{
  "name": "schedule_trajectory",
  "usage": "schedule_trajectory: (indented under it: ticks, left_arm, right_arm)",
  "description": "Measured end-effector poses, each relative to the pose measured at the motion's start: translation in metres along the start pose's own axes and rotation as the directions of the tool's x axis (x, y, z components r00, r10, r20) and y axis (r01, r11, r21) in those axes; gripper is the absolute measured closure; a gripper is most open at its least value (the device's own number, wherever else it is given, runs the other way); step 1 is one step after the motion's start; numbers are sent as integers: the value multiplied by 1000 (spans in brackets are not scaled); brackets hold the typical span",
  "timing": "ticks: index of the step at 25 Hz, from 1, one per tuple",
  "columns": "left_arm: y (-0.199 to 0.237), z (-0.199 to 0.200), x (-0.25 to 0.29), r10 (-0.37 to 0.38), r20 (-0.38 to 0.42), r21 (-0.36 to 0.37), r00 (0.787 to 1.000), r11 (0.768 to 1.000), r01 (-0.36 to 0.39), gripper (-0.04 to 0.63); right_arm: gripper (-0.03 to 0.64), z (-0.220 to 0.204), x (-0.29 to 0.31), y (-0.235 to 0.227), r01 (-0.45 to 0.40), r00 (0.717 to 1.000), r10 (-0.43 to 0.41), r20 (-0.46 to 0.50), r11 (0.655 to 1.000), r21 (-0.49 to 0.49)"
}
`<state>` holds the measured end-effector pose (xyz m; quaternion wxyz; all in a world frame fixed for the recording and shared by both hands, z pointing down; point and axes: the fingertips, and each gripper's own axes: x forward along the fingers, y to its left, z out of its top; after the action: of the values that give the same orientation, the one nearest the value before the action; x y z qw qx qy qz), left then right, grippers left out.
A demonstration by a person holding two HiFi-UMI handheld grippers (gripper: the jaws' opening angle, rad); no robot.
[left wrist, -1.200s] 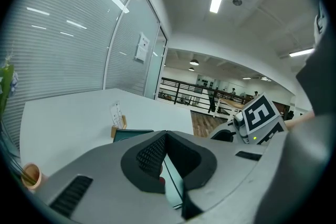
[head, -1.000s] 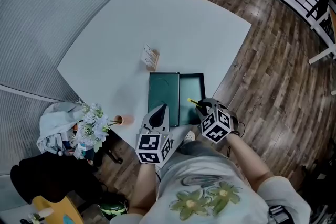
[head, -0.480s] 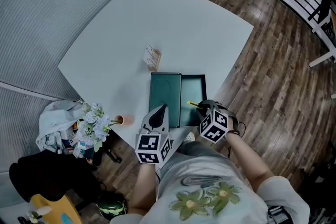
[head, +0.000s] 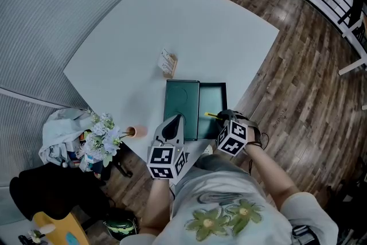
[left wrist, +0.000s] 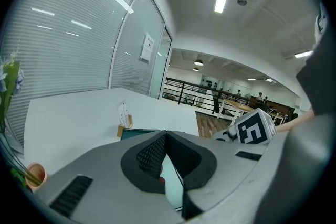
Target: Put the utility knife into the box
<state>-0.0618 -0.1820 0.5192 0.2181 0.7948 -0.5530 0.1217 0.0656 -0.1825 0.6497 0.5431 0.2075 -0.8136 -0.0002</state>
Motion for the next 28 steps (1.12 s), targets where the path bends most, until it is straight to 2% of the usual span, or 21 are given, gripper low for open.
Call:
schedule_trajectory:
  ticks: [20,28]
  left_arm:
    - [9,-1,7,5,-15,-14,1000,1000,-5,595]
    - [12,-4,8,4,-20,-21,1000,1000,-5,594]
  right_arm:
    - [546,-10,27,3,-33,995,22,-101,994,-101]
    - [546,-5,29,8,-46,994,34,-107,993,-109]
